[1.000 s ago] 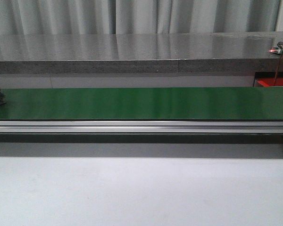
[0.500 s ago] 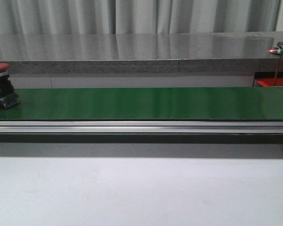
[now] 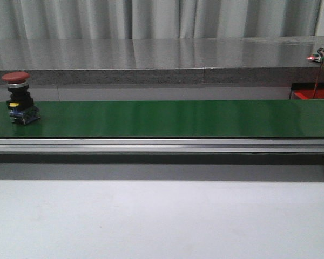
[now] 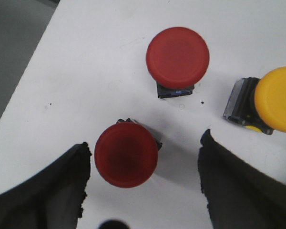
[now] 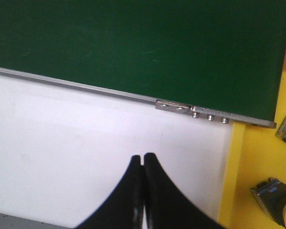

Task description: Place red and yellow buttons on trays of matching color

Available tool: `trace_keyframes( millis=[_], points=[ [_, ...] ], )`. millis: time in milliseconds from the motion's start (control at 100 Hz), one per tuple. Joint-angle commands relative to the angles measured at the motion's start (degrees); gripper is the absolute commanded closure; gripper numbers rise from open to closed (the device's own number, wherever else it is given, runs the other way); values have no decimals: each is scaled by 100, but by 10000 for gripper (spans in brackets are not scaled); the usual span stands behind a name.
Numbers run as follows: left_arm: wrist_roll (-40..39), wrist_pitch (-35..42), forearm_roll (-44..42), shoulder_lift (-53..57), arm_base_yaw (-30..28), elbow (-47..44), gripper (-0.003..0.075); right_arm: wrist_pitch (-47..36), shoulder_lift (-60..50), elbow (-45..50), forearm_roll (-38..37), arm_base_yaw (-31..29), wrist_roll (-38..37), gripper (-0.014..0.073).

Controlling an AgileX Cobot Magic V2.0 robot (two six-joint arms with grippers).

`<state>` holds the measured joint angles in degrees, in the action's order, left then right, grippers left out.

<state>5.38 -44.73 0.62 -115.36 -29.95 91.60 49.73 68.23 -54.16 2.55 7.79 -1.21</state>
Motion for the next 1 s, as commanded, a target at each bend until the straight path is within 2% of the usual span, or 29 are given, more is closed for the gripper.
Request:
trace_keyframes(
  millis=[0,840,900,990],
  points=[
    [-43,268,-17,249,-17,178,246,-222,-153,-185,-7,-10,32,667],
    [-195,441,-162,-162,-39,178,248,-222,-153,-185,-7,-10,32,667],
    [-195,441,-168,-188,-39,178,260,-222,-153,-185,-7,-10,32,667],
    [-195,441,-177,-188,-39,178,325,-222,-153,-185,-7,-10,32,667]
  ],
)
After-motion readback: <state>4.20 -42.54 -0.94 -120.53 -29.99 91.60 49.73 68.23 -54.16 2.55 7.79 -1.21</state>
